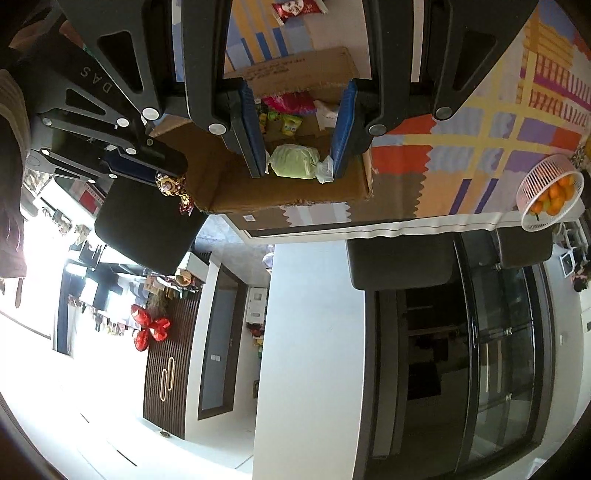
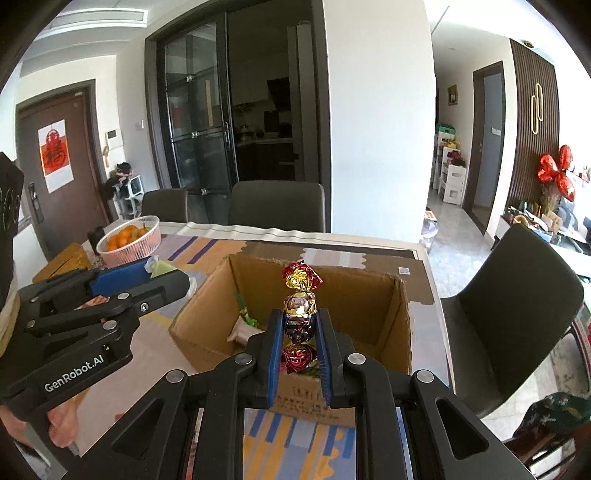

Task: Organize snacks
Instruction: 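Carry both candies over the box and release them inside, then move both tools back down to the striped bar and red-white candy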

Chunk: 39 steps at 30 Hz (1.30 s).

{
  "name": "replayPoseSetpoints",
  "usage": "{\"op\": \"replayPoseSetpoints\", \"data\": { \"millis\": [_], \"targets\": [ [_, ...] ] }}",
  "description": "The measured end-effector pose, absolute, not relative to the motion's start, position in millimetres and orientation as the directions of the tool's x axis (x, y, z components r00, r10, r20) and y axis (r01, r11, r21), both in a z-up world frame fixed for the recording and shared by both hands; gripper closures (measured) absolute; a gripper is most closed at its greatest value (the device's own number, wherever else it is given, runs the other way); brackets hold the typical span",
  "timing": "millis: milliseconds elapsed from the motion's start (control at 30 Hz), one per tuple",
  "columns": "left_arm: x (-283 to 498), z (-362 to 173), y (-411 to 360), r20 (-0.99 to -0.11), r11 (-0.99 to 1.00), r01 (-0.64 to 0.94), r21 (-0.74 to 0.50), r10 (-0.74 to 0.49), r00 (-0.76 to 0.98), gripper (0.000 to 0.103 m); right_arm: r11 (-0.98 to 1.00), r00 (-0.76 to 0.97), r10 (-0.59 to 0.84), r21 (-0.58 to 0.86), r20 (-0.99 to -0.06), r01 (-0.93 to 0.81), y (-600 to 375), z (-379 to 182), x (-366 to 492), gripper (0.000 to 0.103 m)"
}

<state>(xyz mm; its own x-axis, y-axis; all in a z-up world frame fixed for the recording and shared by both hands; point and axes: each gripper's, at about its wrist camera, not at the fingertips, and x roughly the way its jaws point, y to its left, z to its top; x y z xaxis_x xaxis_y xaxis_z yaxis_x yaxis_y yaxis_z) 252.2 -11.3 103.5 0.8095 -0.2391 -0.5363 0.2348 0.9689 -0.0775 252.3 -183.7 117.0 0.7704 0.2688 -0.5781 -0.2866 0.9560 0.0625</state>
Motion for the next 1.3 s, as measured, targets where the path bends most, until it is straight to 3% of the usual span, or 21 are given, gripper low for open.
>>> {"op": "replayPoseSetpoints", "data": {
  "millis": [267,300,333,400,433,467,967,1300],
  "targets": [
    [289,93,-16,-0.591,0.968,0.237,-0.078,-0.236,0.771,0.065,0.963,0.753,0.240,0.050,-0.612,-0.265,-187,107,280,0.085],
    [292,92,-17,-0.597,0.969,0.235,-0.075,-0.233,0.768,0.064,0.964,0.752,0.236,0.049,-0.616,-0.263,-187,106,283,0.085],
    [295,90,-17,-0.605,0.972,0.227,-0.068,-0.221,0.765,0.056,0.965,0.751,0.229,0.046,-0.620,-0.257,-188,104,285,0.084],
    [296,89,-16,-0.614,0.978,0.199,-0.060,-0.193,0.765,0.046,0.969,0.747,0.213,0.036,-0.630,-0.246,-188,102,288,0.070],
    [293,88,-13,-0.613,0.981,0.188,-0.058,-0.183,0.769,0.044,0.973,0.745,0.197,0.031,-0.637,-0.231,-188,100,289,0.056],
    [290,87,-12,-0.613,0.982,0.183,-0.055,-0.178,0.770,0.040,0.975,0.750,0.190,0.031,-0.634,-0.220,-190,100,288,0.055],
    [211,57,-6,-0.670,0.991,0.124,-0.054,-0.128,0.732,0.031,0.960,0.801,0.228,-0.011,-0.554,-0.281,-190,104,214,0.055],
    [178,-3,-17,-0.778,0.997,0.063,-0.040,-0.071,0.625,0.031,0.945,0.759,0.232,-0.043,-0.609,-0.323,-190,65,176,0.055]
  ]
}}
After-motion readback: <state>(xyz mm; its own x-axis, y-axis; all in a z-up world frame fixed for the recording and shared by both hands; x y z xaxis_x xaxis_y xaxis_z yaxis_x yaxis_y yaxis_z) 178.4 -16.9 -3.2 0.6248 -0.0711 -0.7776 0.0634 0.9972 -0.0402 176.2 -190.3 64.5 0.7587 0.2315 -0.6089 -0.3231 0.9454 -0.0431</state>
